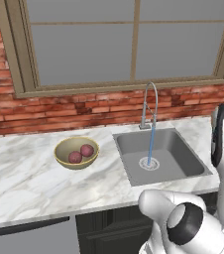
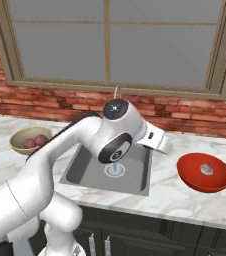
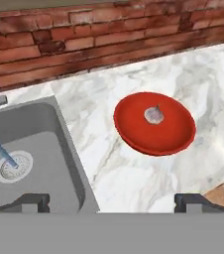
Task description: Pick the onions from the sink and place them in one bowl. Place the garlic in the other bowl. Then turn off the sink faucet.
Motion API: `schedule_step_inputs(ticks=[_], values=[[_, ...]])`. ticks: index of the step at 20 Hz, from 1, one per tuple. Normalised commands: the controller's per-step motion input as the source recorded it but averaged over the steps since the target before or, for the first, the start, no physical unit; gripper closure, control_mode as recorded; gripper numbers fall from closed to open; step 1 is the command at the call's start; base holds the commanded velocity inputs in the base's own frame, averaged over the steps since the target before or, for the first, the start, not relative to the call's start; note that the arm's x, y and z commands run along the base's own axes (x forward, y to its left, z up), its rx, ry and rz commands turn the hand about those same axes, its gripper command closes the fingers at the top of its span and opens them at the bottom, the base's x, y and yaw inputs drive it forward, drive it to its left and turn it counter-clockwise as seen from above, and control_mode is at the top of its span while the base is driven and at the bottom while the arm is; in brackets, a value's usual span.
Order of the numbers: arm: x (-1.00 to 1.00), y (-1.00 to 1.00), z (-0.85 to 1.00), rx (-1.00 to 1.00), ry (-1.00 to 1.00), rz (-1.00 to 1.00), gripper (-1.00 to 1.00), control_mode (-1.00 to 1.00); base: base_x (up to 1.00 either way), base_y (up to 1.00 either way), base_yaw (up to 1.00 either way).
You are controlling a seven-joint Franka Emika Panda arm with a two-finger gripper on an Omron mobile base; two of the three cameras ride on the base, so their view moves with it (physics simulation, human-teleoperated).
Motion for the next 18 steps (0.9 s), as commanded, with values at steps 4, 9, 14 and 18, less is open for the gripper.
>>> schedule_step_inputs(ticks=[4,9,14,18], values=[[-0.23,0.69,0.27,-0.33,-0.21,0.45,-1.00,-1.00,0.00,0.00,0.00],[-0.07,0.23,0.12,-0.24,-0.24,0.54,-1.00,-1.00,0.00,0.00,0.00],[0.01,0.00,0.19,-0.12,-0.29,0.67,-1.00,-1.00,0.00,0.00,0.00],[0.06,0.00,0.16,-0.14,-0.30,0.66,-1.00,-1.00,0.00,0.00,0.00]])
